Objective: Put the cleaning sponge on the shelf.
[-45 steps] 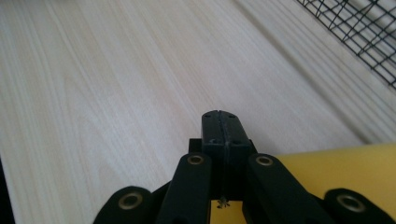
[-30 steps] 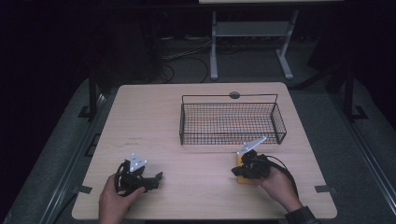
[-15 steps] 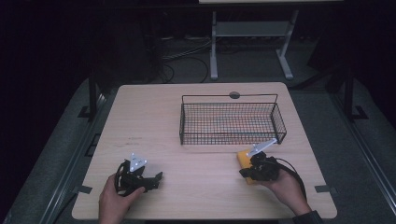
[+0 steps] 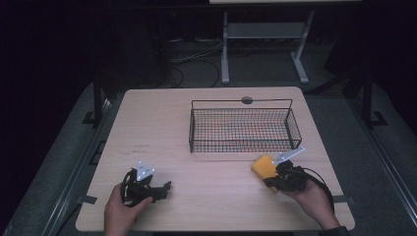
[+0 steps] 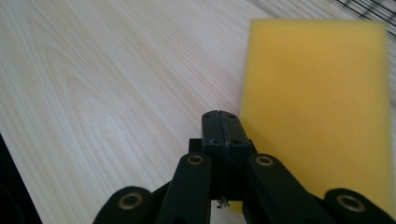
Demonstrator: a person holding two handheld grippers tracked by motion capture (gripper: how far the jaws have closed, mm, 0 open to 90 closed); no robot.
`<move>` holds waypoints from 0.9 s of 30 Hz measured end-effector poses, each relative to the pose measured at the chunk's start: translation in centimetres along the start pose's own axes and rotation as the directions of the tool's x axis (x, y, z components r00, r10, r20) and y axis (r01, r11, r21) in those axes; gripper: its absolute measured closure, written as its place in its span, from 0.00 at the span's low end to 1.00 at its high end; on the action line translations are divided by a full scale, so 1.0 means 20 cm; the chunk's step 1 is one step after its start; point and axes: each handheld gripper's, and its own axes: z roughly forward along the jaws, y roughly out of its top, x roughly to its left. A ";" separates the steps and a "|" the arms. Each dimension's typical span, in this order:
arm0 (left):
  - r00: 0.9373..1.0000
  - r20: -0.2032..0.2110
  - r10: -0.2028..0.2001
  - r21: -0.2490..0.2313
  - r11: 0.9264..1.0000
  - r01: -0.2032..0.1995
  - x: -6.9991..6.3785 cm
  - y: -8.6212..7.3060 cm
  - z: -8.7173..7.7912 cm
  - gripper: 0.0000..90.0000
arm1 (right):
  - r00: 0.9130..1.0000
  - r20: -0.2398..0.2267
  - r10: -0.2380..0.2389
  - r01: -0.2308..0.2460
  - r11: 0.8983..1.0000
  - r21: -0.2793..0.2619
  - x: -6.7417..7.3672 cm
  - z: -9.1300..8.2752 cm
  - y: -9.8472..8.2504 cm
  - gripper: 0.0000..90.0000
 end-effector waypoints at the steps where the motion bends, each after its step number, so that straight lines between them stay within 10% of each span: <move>1: 1.000 0.000 0.000 0.000 1.000 0.000 0.00 0.00 0.00 0.14 | 1.000 0.003 0.005 -0.005 1.000 -0.002 -0.01 -0.01 -0.01 1.00; 17: 1.000 0.000 0.000 0.000 1.000 0.000 0.00 0.00 0.00 0.14 | 1.000 0.015 0.017 -0.017 1.000 -0.004 -0.08 -0.09 -0.08 0.99; 27: 1.000 0.000 -0.001 0.000 1.000 0.001 0.00 0.00 0.00 0.14 | 0.998 0.052 -0.023 0.023 1.000 -0.014 -0.07 -0.17 -0.02 0.63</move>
